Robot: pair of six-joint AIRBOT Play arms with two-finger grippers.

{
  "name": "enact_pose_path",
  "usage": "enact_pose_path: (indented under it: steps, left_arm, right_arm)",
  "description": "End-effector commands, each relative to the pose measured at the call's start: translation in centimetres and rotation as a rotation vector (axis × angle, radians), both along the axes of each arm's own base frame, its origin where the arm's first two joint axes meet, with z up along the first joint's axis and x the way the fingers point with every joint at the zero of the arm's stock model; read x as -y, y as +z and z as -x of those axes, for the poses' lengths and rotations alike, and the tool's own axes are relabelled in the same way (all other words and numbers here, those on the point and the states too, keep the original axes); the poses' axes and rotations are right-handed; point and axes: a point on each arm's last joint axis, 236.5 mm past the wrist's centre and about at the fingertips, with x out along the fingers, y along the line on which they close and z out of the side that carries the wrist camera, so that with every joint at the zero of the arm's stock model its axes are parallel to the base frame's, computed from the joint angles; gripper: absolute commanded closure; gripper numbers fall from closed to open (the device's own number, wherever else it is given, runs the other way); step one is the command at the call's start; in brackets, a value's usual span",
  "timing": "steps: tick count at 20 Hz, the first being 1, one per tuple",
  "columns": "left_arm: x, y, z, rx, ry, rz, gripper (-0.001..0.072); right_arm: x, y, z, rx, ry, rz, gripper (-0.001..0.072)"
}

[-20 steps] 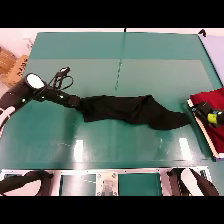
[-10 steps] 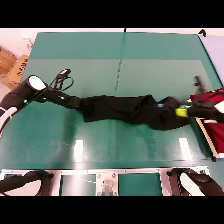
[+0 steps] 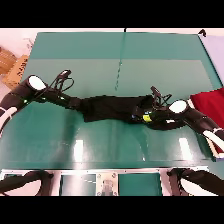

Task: Fold the shirts.

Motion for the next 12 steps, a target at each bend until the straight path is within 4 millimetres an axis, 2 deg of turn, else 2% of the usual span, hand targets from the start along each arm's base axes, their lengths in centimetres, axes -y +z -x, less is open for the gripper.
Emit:
enact_pose_path:
  steps: [1, 3, 4, 5, 7, 8, 10, 12]
  left_arm:
    - [0.0, 0.0, -0.1, 0.002, -0.002, -0.003, 0.0682]
    - [-0.1, 1.3, -0.4, 0.020, -0.024, -0.010, 0.0682]
    - [-0.1, 2.7, -0.9, 0.051, -0.038, -0.015, 0.0682]
    - [-0.1, 5.1, -1.7, 0.104, -0.053, -0.019, 0.0682]
    - [-0.4, 11.3, -3.4, 0.255, -0.067, -0.039, 0.0682]
    - [-0.5, 15.3, -4.1, 0.348, -0.072, -0.041, 0.0682]
    - [-0.5, 22.9, -4.4, 0.520, -0.076, -0.033, 0.0682]
    - [-0.5, 30.9, -3.5, 0.688, -0.066, -0.010, 0.0682]
  right_arm:
    - [-0.5, 0.3, -0.5, 0.013, 0.044, -0.001, 0.0698]
    - [0.4, 3.7, -2.0, 0.055, 0.059, -0.032, 0.0699]
    - [1.5, 6.5, -3.3, 0.099, 0.052, -0.045, 0.0699]
    - [3.2, 10.0, -4.8, 0.171, 0.036, -0.046, 0.0699]
    - [7.5, 18.2, -7.2, 0.358, -0.035, -0.025, 0.0699]
    - [9.7, 22.4, -7.7, 0.452, -0.077, -0.010, 0.0699]
    - [13.8, 30.1, -7.3, 0.626, -0.156, 0.044, 0.0699]
    - [16.6, 36.0, -5.7, 0.760, -0.216, 0.109, 0.0699]
